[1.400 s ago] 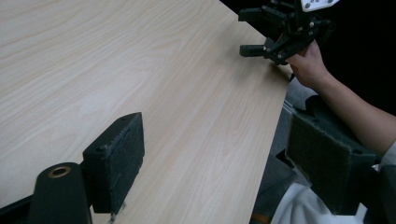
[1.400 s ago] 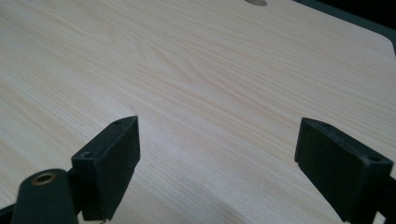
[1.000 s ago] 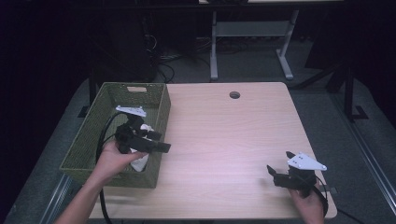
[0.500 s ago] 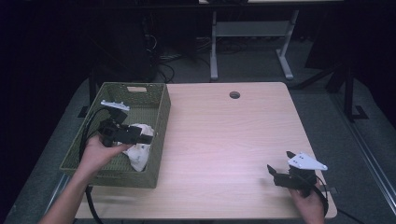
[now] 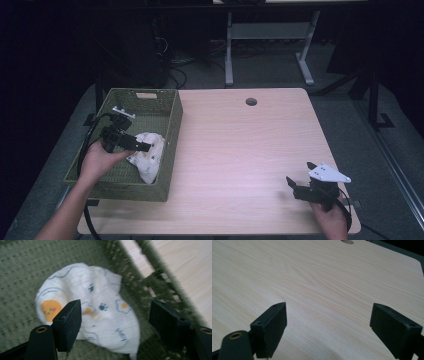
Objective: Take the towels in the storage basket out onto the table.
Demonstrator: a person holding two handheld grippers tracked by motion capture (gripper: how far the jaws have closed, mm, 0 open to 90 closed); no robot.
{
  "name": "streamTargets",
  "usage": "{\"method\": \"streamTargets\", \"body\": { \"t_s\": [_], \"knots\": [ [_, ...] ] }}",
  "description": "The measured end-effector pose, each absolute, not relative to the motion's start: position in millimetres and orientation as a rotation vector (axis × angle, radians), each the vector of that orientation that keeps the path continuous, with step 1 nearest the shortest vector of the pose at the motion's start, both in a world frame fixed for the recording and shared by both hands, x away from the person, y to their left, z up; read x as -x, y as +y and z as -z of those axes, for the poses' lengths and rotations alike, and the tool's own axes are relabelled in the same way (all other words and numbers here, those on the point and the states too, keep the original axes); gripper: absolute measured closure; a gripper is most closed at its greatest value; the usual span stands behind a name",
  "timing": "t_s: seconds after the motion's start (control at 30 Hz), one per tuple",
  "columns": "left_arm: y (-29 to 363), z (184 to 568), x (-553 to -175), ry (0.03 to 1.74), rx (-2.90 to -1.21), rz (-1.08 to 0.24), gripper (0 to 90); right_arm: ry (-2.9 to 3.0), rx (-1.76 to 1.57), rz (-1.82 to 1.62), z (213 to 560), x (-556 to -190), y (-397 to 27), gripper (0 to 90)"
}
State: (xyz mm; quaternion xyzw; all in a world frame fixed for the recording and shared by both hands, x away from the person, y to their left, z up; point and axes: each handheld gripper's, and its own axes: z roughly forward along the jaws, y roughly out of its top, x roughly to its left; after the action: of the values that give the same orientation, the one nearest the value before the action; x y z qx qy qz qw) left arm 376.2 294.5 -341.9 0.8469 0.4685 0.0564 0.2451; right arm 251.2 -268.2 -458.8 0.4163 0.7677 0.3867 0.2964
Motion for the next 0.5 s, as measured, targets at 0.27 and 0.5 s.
{"method": "streamTargets", "body": {
  "t_s": [0.27,0.5],
  "knots": [
    [296,358,-392,1.37,-2.387,-0.157,26.2,2.034,-1.107,-1.034,458,-251,-269,13.7],
    [300,372,-403,1.469,-2.395,-0.128,26.3,2.034,-1.106,-1.035,457,-251,-270,13.7]
  ]
}}
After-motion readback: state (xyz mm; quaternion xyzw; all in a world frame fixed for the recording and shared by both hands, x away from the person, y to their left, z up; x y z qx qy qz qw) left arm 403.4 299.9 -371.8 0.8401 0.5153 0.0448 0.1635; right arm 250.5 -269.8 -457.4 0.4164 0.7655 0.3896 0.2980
